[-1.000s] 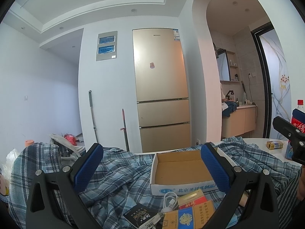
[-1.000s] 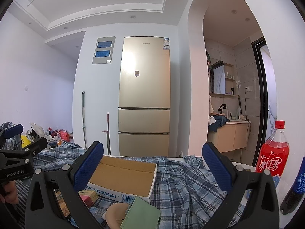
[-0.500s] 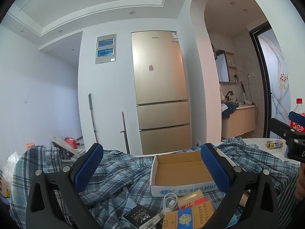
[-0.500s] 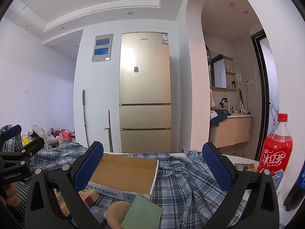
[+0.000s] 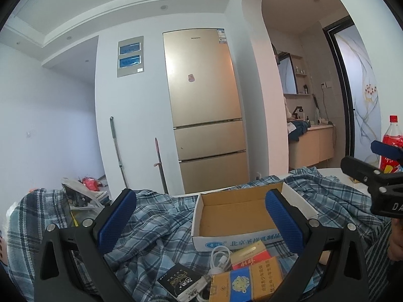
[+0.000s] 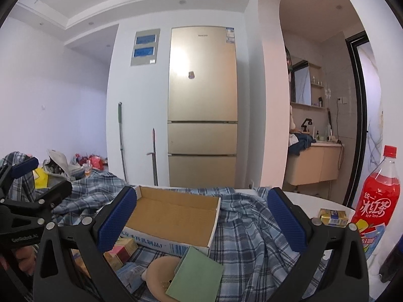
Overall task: Organize soft objects
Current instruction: 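Grasp the gold-and-blue pack with the left tool while the right tool grasps the green notebook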
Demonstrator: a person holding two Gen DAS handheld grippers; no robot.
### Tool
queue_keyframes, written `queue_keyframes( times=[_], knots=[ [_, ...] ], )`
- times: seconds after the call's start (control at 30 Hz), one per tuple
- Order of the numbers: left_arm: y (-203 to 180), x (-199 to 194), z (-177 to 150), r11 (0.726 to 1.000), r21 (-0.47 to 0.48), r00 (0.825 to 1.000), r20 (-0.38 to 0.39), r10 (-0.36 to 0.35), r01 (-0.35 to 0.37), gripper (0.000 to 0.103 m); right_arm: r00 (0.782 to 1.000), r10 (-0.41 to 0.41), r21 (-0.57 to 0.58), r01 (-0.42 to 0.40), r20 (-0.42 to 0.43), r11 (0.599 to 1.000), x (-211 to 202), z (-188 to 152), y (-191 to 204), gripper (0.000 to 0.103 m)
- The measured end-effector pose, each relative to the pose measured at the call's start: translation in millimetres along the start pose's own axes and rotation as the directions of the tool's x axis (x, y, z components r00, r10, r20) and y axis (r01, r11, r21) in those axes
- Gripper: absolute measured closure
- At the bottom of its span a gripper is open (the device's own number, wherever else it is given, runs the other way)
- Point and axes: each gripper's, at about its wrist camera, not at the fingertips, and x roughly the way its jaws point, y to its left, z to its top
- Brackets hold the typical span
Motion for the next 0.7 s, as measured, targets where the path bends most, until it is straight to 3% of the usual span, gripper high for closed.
queue_keyframes(
  times=[0.23, 0.37, 0.47, 0.63, 0.7],
  knots=[
    [12.2, 10.8, -1.7, 0.996, -0.064, 0.997, -0.051, -0.058, 0.054, 0.0, 1.0, -0.017, -0.013, 0.017, -0.017, 1.0, 1.5, -2.4, 2.5, 0.0],
    [18.7, 3.4, -0.5, 0.994, -0.086, 0.998, -0.022, -0.063, 0.061, 0.0, 0.996, -0.09, -0.033, 0.091, 0.018, 0.995, -5.6, -1.3, 6.2, 0.0],
    [18.2, -1.1, 5.5, 0.994, -0.071, 0.997, -0.017, -0.08, 0.078, 0.0, 0.996, -0.072, -0.032, 0.074, 0.046, 0.997, -12.1, 0.2, 7.5, 0.0],
    [17.2, -7.4, 24.4, 0.992, -0.073, 0.992, -0.066, -0.108, 0.103, 0.002, 0.992, -0.068, -0.003, 0.069, 0.102, 0.998, -26.1, 9.2, 0.4, 0.0],
    [14.6, -2.6, 31.5, 0.995, -0.052, 0.986, -0.138, -0.095, 0.088, 0.002, 0.995, -0.048, 0.007, 0.048, 0.092, 0.999, -26.9, 13.8, -3.8, 0.0]
  ],
)
